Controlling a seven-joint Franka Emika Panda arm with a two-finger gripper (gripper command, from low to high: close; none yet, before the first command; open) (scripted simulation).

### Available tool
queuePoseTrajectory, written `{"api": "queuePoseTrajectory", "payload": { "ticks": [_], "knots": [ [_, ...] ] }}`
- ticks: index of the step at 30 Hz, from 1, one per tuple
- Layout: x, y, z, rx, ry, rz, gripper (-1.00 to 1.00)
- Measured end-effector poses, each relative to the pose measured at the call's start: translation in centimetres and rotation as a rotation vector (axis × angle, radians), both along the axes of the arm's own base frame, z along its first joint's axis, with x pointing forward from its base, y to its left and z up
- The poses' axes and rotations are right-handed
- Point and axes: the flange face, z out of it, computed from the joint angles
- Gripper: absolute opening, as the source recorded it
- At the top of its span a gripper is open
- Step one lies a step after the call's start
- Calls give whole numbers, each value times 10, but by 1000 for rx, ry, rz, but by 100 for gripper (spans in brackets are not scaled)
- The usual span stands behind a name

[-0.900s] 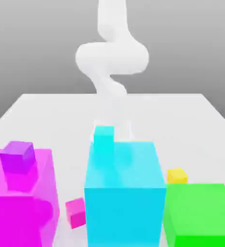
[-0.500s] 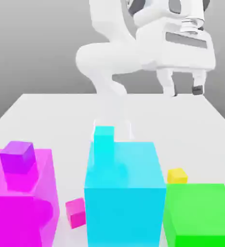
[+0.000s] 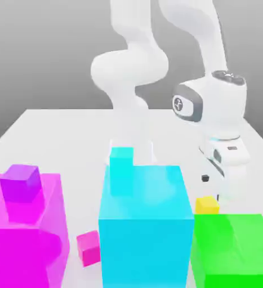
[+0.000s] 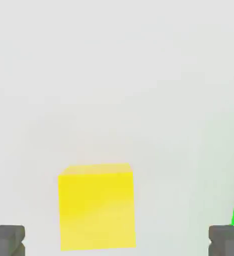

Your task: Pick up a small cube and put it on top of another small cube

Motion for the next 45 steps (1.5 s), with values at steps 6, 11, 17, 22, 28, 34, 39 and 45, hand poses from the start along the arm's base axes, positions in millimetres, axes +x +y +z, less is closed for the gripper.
{"api": "queuePoseTrajectory", "payload": {
  "ticks": [6,11,17,22,28,34,39,45],
  "knots": [
    [-1,-2,-41,-1,2,2,-100],
    [-2,-2,-45,-2,4,2,-100],
    [-1,-1,-7,-2,3,2,-100],
    [15,2,29,-8,15,-47,-100],
    [77,-23,86,-12,41,-311,-100],
    [120,-70,160,-7,66,-577,-100],
    [125,-155,228,2,45,-844,-100],
    [101,-223,253,3,9,-1053,-100]
  ]
}}
